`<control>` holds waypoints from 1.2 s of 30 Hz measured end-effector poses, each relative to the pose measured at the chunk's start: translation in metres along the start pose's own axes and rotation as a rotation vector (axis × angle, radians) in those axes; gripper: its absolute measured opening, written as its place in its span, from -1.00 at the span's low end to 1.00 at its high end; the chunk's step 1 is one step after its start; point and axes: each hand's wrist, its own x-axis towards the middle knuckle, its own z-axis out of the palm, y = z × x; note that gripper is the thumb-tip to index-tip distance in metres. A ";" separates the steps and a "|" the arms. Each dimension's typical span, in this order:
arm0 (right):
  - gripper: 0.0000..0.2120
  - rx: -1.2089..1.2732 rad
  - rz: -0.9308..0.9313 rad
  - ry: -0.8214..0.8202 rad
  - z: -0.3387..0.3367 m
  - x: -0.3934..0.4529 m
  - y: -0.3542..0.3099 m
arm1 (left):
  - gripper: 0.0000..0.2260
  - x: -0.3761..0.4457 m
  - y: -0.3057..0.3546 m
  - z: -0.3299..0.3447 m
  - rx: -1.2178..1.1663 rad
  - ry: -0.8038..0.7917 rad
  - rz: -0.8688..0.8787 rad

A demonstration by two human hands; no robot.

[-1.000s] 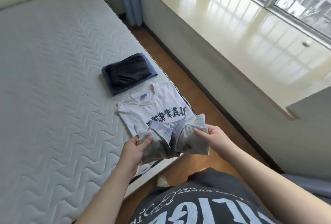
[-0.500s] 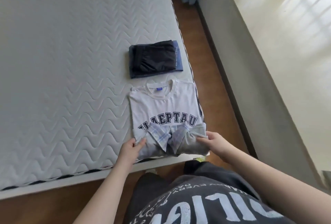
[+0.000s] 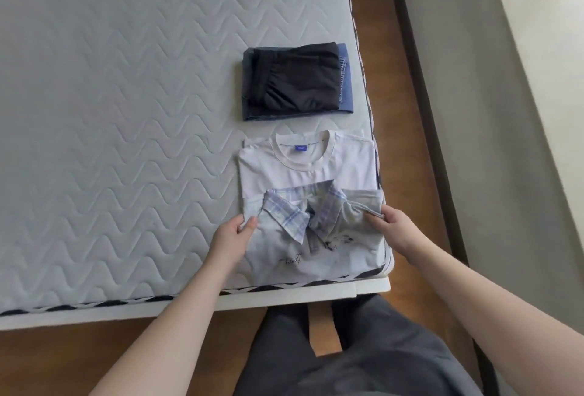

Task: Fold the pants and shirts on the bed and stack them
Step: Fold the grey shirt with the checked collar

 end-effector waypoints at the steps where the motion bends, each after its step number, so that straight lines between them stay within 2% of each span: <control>1: -0.84 -0.010 -0.005 0.001 0.001 0.009 -0.002 | -0.73 0.010 0.003 -0.001 0.012 0.019 0.014; 4: -0.84 -0.053 -0.038 0.015 -0.001 0.037 -0.010 | -0.78 0.039 0.015 -0.002 0.051 0.056 0.053; 7: -0.84 -0.073 -0.049 0.062 -0.005 0.065 -0.016 | -0.88 0.069 0.023 -0.002 -0.067 0.055 0.044; 12: -0.84 -0.055 -0.077 0.112 -0.017 0.109 -0.021 | -0.86 0.110 0.030 -0.006 -0.231 0.035 0.020; 18: -0.70 0.041 -0.109 0.112 -0.025 0.164 -0.018 | -0.86 0.165 0.029 -0.008 -0.307 0.046 0.048; 21: -0.70 0.034 -0.121 0.112 -0.028 0.192 -0.013 | -0.83 0.191 0.027 -0.005 -0.324 0.051 0.077; 25: -0.59 0.019 -0.153 0.157 -0.026 0.230 -0.006 | -0.85 0.225 0.027 0.004 -0.380 0.069 0.086; 29: -0.69 0.014 -0.131 0.231 -0.024 0.268 0.003 | -0.90 0.264 0.025 0.017 -0.382 0.086 0.082; 31: -0.81 -0.004 -0.086 0.260 -0.020 0.286 0.010 | -0.95 0.281 0.018 0.025 -0.389 0.115 0.028; 32: -0.90 -0.036 -0.048 0.273 -0.019 0.292 0.013 | -0.88 0.287 0.012 0.029 -0.375 0.105 -0.015; 33: -0.88 -0.085 -0.004 0.287 -0.017 0.296 0.017 | -0.76 0.290 0.007 0.033 -0.346 0.087 -0.061; 34: -0.74 -0.118 0.043 0.302 -0.017 0.300 0.020 | -0.64 0.290 0.001 0.035 -0.318 0.078 -0.099; 36: -0.51 -0.098 0.081 0.351 -0.014 0.300 0.023 | -0.65 0.287 -0.010 0.037 -0.335 0.075 -0.109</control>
